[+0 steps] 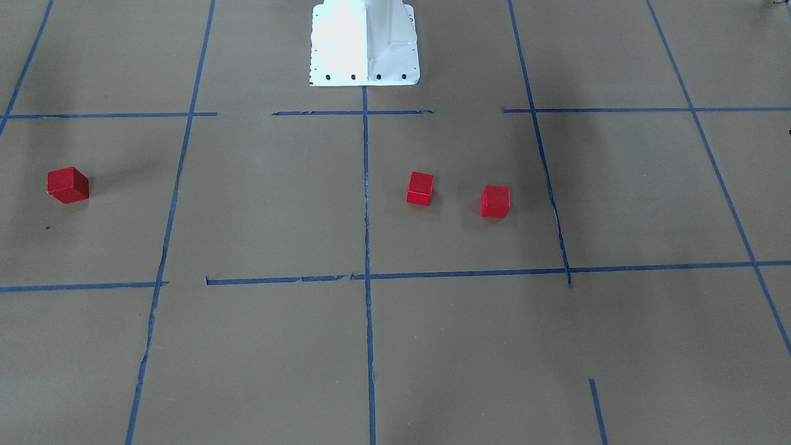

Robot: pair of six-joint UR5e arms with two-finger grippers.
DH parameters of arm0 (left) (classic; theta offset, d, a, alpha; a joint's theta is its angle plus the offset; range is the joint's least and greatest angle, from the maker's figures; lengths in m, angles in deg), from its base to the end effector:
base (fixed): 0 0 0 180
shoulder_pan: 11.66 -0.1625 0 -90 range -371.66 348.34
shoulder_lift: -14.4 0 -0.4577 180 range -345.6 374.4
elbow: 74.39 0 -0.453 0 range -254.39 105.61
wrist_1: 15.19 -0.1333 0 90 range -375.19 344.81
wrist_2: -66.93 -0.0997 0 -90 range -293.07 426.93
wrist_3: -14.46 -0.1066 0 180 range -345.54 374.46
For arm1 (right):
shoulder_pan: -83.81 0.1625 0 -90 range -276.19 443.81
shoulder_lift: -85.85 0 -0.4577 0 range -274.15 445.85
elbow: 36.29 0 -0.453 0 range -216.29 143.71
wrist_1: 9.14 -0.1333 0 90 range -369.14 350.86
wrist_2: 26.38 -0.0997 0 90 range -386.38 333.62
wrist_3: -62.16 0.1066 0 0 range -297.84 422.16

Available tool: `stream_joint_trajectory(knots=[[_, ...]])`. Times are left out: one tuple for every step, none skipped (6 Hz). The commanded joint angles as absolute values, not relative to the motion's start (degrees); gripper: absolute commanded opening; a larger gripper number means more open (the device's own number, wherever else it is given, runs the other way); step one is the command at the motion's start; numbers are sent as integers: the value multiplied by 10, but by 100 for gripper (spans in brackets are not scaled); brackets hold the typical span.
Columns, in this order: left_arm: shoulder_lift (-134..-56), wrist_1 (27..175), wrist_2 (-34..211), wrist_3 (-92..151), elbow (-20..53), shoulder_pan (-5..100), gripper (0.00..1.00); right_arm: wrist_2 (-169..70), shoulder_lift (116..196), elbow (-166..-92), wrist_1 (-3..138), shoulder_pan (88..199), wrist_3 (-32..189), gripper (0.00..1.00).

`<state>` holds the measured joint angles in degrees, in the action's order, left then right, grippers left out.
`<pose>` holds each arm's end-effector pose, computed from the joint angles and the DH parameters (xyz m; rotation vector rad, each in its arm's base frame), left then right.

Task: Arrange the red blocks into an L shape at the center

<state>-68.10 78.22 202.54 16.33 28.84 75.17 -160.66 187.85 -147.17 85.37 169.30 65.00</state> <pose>-0.0293 -0.5037 0.6288 0.1159 0.8003 0.0849 0.0227 -0.4608 0.6088 0.0228 -0.7756 -0.0571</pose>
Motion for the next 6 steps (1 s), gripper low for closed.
stream_joint_trajectory(knots=[[-679,783,2025,164,288,752,100,-1612,1879,-1474,853,1691,646,100],[-679,781,2026,164,289,753,100,-1612,1877,-1475,853,1687,647,100],[-678,781,2026,164,289,753,100,-1611,1876,-1474,853,1678,650,100],[-679,781,2026,165,289,753,100,-1610,1876,-1473,853,1665,650,100],[-678,781,2025,165,289,753,100,-1609,1875,-1470,818,1634,652,100],[-678,781,2026,165,290,753,100,-1608,1879,-1459,761,1618,723,100]])
